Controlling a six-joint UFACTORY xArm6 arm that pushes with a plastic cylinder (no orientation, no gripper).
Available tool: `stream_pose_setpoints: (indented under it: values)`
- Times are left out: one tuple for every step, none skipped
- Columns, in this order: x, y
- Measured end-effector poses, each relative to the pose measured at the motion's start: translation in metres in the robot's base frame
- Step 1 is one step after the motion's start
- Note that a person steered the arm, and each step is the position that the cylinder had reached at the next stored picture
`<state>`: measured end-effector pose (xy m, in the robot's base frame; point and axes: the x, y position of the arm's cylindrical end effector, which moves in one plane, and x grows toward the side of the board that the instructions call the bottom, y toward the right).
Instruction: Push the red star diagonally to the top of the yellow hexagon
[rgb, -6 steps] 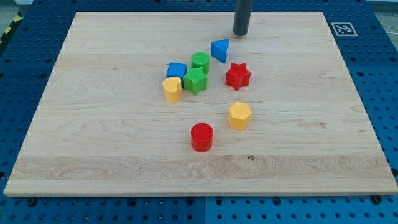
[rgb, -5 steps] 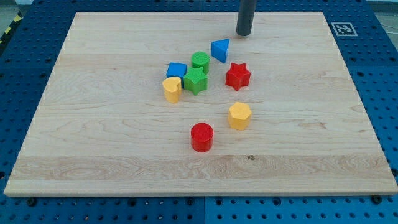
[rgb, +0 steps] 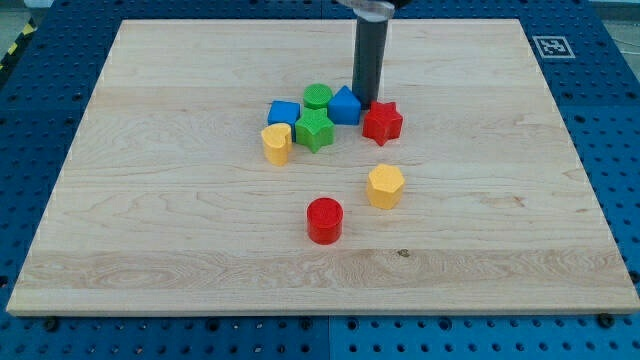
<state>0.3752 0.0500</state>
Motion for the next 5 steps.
stream_pose_setpoints:
  values:
    - [0.025, -0.001]
    - [0.047, -0.001]
    - [0.065, -0.001]
    - [0.084, -0.001]
    - [0.091, -0.001]
